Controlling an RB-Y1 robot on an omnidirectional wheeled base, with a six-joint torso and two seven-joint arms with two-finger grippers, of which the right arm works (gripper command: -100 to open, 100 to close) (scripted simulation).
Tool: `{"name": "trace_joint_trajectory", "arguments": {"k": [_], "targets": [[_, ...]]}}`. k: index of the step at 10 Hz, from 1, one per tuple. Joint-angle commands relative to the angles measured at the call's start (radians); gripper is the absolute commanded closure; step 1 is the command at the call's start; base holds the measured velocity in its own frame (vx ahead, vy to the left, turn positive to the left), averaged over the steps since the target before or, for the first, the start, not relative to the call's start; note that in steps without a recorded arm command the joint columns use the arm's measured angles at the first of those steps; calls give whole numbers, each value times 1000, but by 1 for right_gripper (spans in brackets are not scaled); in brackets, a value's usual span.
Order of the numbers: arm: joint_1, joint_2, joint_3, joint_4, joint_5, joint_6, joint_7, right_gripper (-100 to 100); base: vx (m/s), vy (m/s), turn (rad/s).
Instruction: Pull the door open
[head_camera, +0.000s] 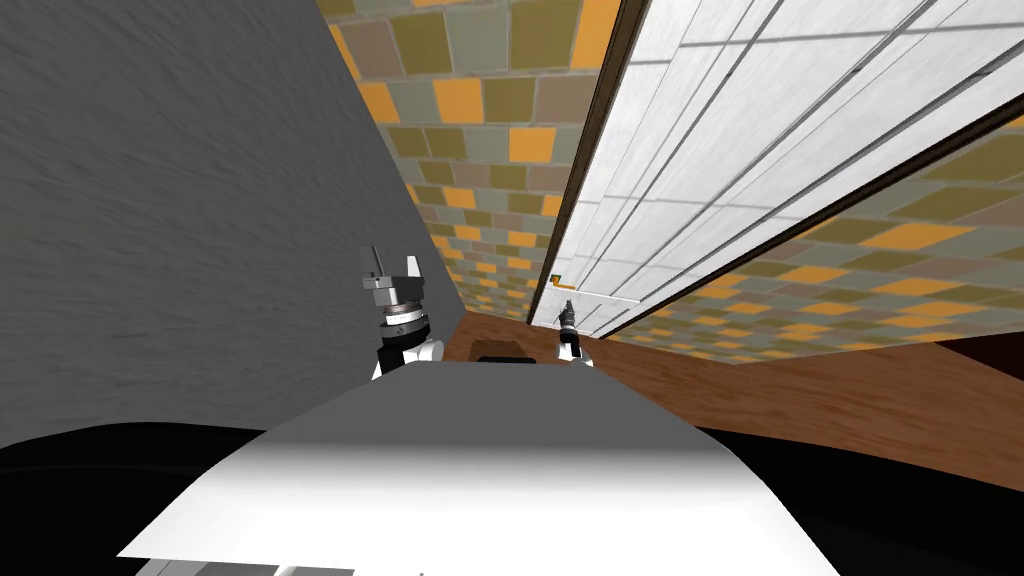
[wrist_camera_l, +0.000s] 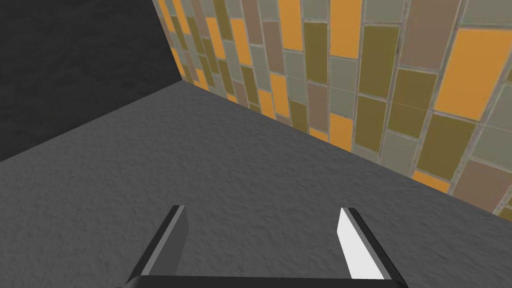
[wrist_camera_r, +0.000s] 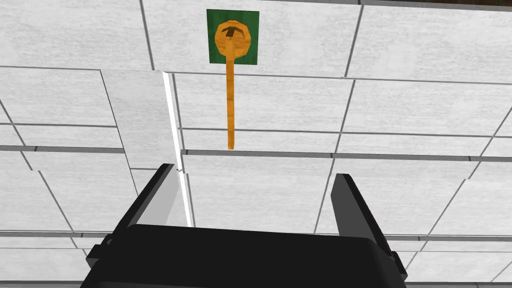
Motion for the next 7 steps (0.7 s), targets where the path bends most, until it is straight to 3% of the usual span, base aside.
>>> {"name": "trace_joint_trajectory", "arguments": {"k": [1,5,6,7], "targets": [[-17,0,-3,44,-6,-5,2,-100,106,-17,63],[-52,-4,-9,128,-16,-18,4,-100,93,-29,43],[-47,-4,-8,115,-14,-17,3,-100,38,-15,12],[-37,-24,-14,122,-20,-24,-15,-100,118,17,101]]}}
